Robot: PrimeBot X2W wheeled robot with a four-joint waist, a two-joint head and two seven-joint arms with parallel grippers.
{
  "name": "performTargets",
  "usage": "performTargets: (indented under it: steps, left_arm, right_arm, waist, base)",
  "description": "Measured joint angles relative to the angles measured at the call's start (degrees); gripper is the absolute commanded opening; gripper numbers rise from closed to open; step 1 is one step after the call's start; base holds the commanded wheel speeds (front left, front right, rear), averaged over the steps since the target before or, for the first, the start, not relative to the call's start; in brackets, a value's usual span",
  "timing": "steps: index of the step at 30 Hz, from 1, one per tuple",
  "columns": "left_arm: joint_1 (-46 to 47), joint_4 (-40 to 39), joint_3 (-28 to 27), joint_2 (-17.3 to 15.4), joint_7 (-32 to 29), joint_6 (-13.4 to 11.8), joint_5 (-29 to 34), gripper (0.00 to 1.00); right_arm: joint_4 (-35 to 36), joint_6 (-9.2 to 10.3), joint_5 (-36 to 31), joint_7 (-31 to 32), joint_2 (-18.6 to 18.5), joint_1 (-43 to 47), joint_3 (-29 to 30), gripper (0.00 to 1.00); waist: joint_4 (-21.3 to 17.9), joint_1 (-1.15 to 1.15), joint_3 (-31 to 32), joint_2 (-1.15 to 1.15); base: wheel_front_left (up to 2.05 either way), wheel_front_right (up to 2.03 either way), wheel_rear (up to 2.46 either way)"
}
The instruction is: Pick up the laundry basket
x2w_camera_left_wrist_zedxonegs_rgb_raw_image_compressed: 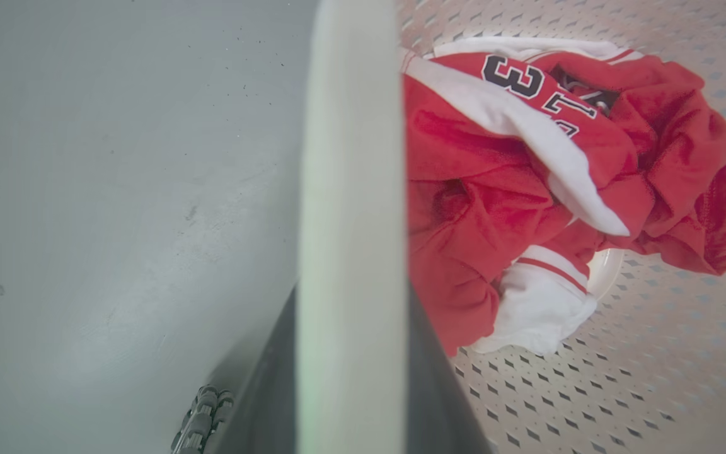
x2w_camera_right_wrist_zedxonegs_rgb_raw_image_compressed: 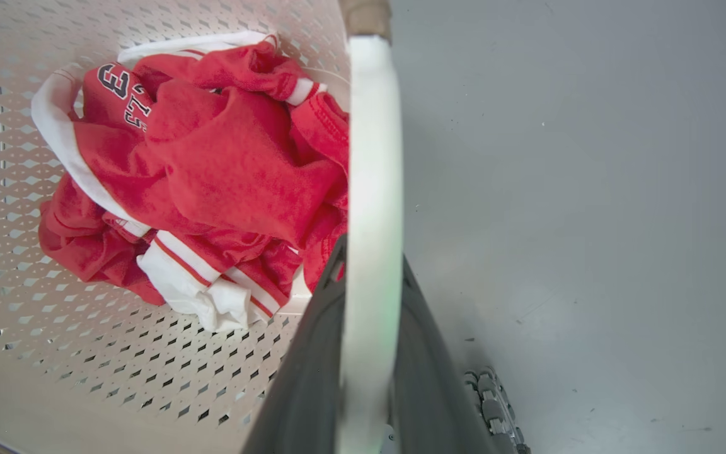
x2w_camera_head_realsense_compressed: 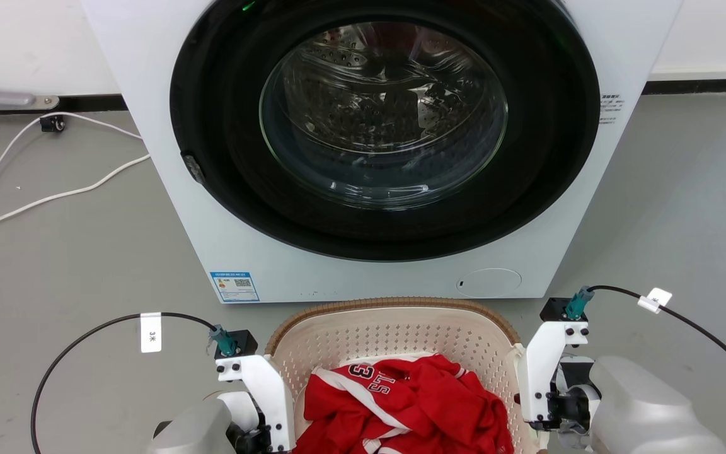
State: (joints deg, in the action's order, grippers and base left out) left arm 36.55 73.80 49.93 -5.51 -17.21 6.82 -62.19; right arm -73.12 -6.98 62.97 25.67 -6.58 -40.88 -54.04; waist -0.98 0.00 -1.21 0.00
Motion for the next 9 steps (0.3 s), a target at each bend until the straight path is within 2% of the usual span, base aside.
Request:
performTargets:
  steps: [9]
  left_arm:
    - [0.1,0.0,0.5,-0.1,0.0,0.0,-0.5,0.00]
  right_arm:
    - [0.0,0.00,0.2,-0.2,0.0,0.0,-0.3,0.00]
  waist:
    - [-0.3,0.00,0.0,0.00]
  base:
    - [0.00,0.00,0.00]
